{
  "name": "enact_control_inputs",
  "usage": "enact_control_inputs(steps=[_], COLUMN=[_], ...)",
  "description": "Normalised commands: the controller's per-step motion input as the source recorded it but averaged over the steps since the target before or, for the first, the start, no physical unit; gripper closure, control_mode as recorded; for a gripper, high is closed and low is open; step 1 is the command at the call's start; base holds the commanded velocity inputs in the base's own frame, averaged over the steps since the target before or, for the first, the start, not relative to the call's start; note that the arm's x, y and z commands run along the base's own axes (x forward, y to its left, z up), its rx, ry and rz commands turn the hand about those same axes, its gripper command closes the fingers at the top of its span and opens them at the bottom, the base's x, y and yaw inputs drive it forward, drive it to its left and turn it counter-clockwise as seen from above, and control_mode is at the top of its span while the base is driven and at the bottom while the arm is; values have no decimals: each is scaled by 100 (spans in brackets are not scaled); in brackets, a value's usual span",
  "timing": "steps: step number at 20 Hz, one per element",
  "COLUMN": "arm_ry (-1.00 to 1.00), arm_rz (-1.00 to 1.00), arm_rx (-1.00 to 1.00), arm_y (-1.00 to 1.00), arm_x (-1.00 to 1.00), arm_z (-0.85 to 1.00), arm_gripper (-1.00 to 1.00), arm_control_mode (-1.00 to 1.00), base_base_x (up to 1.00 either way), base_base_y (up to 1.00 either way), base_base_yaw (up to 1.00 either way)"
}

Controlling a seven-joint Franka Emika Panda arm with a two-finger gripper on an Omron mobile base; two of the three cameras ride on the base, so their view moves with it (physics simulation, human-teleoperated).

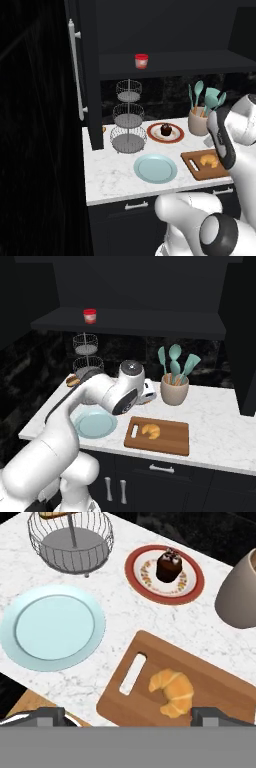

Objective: From the different types of pastries on the counter, select a croissant and place it on the cutting board. Then retrieve a jar of jam from the cabinet and place it alongside the croissant on the cutting board.

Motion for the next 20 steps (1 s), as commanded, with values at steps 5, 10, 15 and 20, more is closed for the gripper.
enact_control_inputs(steps=[5,10,15,20], arm_ry=[-1,-8,-6,0], arm_rz=[-1,-6,-8,-6], arm_rx=[0,0,-1,-4], arm_y=[23,11,41,47], arm_x=[-76,-50,-9,0], arm_z=[100,100,100,100], arm_gripper=[-100,-100,-100,-100], arm_control_mode=[-100,-100,-100,-100], base_base_x=[0,0,0,0], base_base_y=[0,0,0,0], base_base_yaw=[0,0,0,0])
